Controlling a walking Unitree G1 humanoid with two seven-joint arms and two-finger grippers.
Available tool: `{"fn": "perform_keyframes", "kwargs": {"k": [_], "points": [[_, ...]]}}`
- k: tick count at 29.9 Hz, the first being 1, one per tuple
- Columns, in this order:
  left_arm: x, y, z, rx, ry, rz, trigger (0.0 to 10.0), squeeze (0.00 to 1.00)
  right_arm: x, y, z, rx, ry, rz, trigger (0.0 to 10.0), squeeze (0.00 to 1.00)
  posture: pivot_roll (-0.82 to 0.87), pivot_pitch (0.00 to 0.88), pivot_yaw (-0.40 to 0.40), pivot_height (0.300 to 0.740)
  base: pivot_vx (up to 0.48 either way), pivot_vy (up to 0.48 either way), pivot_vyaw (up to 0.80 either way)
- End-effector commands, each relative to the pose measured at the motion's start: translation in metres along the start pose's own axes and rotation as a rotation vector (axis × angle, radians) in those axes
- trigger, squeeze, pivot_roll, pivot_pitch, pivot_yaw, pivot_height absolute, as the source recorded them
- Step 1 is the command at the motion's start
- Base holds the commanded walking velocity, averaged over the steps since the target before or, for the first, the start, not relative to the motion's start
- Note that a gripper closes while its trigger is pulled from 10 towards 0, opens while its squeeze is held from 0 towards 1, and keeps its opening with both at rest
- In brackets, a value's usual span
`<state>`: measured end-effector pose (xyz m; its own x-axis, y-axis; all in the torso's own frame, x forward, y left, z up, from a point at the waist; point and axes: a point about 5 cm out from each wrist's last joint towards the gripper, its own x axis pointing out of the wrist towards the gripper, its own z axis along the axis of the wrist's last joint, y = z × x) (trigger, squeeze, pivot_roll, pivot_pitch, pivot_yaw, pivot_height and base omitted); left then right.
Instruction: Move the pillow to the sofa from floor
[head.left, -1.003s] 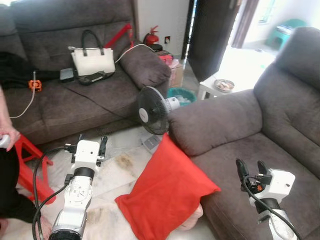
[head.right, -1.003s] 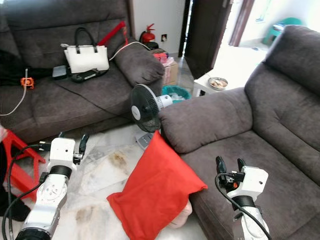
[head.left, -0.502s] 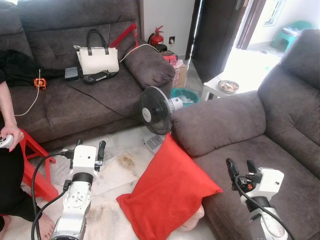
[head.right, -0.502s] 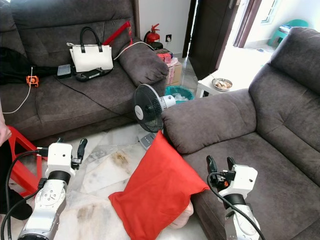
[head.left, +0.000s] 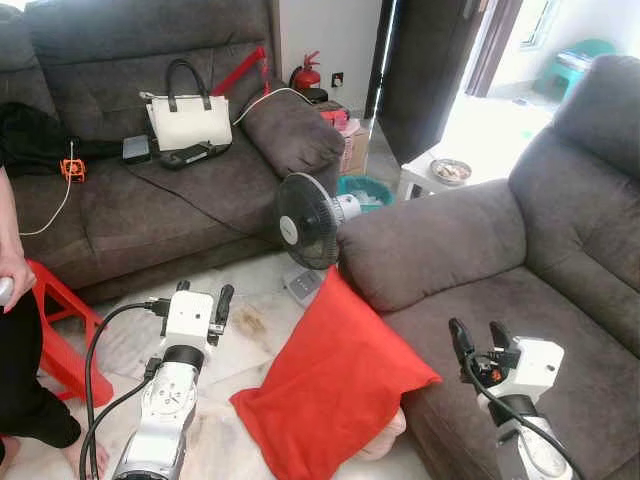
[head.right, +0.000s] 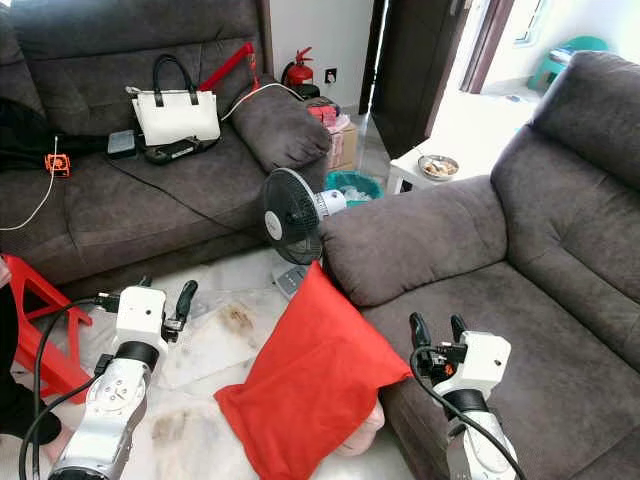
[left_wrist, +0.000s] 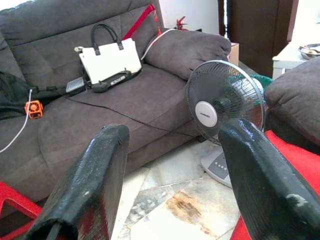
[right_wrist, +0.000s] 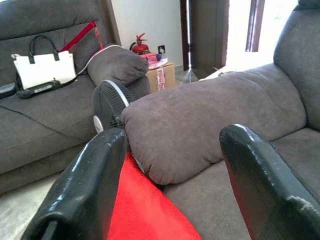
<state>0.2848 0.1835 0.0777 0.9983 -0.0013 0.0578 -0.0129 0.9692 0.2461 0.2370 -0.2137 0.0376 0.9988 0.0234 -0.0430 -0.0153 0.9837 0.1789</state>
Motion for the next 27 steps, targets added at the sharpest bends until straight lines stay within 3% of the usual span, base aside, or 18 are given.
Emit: {"fn": "perform_keyframes", "kwargs": {"k": [1,6,27], "points": [[-0.0001,-0.0004,0.0027,-0.011,-0.009,-0.004,10.0,0.0,-0.001,-0.0002,0.0018,-0.016,-0.005,0.002,10.0,0.0,0.06,0.0,-0.027,0.74,0.0,0.0,0.0],[-0.0025,0.0008,0.0018,-0.006,-0.006,-0.009,10.0,0.0,-0.0008,0.0018,0.0013,-0.017,-0.002,0.008,10.0,0.0,0.07,0.0,-0.025,0.74,0.096,0.0,0.0],[-0.0051,0.0008,0.0044,0.005,-0.013,-0.031,10.0,0.0,-0.007,0.0067,-0.004,-0.025,0.022,0.01,10.0,0.0,0.06,0.0,-0.015,0.74,0.295,0.0,0.0]]}}
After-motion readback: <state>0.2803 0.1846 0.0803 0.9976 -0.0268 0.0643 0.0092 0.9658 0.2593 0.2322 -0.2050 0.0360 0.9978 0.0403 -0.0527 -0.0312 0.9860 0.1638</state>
